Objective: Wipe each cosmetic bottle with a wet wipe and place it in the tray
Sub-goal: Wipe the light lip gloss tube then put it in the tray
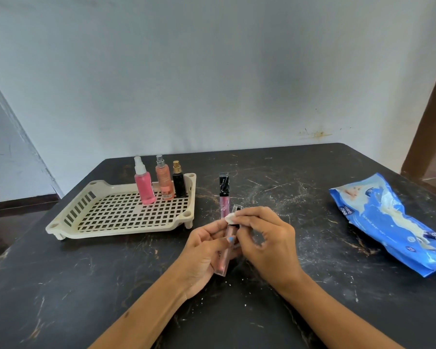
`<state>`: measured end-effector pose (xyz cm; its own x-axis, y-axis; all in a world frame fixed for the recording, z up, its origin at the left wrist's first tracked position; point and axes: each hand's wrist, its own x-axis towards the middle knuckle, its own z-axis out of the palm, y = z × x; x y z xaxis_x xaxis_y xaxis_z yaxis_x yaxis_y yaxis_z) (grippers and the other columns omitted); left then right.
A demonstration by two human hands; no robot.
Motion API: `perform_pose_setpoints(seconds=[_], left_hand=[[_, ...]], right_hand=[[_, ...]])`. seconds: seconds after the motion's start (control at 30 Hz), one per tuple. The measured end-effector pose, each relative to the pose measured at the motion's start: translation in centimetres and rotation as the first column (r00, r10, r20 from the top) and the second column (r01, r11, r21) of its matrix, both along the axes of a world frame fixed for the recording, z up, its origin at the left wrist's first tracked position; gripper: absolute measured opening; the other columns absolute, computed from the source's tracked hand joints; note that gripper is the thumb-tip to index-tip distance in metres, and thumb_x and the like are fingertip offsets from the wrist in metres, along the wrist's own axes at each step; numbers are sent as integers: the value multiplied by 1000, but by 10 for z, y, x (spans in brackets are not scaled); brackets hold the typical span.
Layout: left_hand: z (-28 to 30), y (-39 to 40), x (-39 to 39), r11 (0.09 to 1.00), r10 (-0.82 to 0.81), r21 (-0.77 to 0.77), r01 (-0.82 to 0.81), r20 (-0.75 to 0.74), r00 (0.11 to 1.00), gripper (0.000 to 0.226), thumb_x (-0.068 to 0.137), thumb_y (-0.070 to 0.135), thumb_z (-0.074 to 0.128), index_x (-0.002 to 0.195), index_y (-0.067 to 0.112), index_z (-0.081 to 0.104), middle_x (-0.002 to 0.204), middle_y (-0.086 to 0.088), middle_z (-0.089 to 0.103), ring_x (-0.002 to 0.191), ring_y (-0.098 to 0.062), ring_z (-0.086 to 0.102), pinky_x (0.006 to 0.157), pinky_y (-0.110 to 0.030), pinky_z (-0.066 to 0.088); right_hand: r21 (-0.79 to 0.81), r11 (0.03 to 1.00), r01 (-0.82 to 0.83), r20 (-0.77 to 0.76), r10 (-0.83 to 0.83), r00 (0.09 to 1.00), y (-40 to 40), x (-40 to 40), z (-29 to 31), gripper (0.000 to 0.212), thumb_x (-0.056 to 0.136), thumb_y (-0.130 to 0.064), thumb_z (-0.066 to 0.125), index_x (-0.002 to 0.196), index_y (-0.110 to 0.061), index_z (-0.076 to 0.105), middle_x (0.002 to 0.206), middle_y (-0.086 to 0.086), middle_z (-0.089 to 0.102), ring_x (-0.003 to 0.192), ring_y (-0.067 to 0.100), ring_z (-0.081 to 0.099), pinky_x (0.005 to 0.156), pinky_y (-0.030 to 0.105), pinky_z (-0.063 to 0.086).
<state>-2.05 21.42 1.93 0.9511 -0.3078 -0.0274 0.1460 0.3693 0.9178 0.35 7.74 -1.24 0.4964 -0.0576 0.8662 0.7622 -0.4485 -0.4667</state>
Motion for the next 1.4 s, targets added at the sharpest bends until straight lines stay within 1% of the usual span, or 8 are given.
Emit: perform_pose_setpoints(seconds=[0.13,0.3,0.53,0.67,0.97,1.07,1.17,1.4], left_hand=[[2,-1,0,999,20,-32,-20,-16,1000,31,81,-11,51,104,1,68,95,-16,64,92,-22,66,80,-37,57],[-2,0,5,992,115,-43,-117,-47,992,35,88,-9,43,118,0,58,83,-10,68,67,-14,66,58,-24,54],[-1,-3,2,993,97,69,-96,-10,995,29,90,-3,44,111,4,62,73,-6,65,59,-13,58,49,-21,47],[-1,-4,2,990,134,47,-133,-8,991,24,91,4,45,104,1,65,72,-8,64,57,-13,57,47,-20,47],[-1,1,5,985,172,13,-171,-118,978,36,92,26,44,64,14,62,45,3,48,33,-7,39,38,-20,24],[-2,-3,5,984,171,51,-169,-29,985,32,92,16,41,73,12,66,56,1,54,47,-7,44,45,-20,29],[-2,-5,4,979,155,127,-160,51,987,28,96,13,35,80,5,57,55,0,51,40,-6,37,38,-18,25],[-2,-3,2,962,112,237,-135,109,988,34,97,17,34,76,4,58,46,-1,37,36,-8,31,37,-18,24]], right_hand=[[-4,999,47,-47,-47,998,-2,3,0,27,82,5,61,105,-2,73,103,4,67,95,8,63,87,11,49],[-111,993,-50,0,50,999,5,-1,-3,18,80,-1,66,94,-4,77,96,2,69,90,9,65,81,17,54],[-20,998,68,-48,-68,996,-1,6,-2,30,88,-1,57,116,-2,67,111,8,64,102,15,62,90,23,52],[-14,999,49,3,-49,999,0,1,1,28,90,-12,54,109,-1,70,106,6,66,97,7,61,90,11,48],[-228,963,-144,115,173,978,13,-5,-7,19,70,7,70,85,-2,76,94,3,71,84,16,65,80,23,54],[-88,994,-62,61,67,996,12,-4,-5,18,84,-7,62,95,-1,75,100,5,68,90,15,65,83,23,54],[-22,1000,7,3,-7,1000,7,-2,1,26,90,-13,54,105,-1,72,103,6,67,96,12,63,89,15,50],[88,995,41,-74,-35,997,2,0,3,24,87,-2,61,109,-6,72,105,0,69,97,6,64,88,18,52]])
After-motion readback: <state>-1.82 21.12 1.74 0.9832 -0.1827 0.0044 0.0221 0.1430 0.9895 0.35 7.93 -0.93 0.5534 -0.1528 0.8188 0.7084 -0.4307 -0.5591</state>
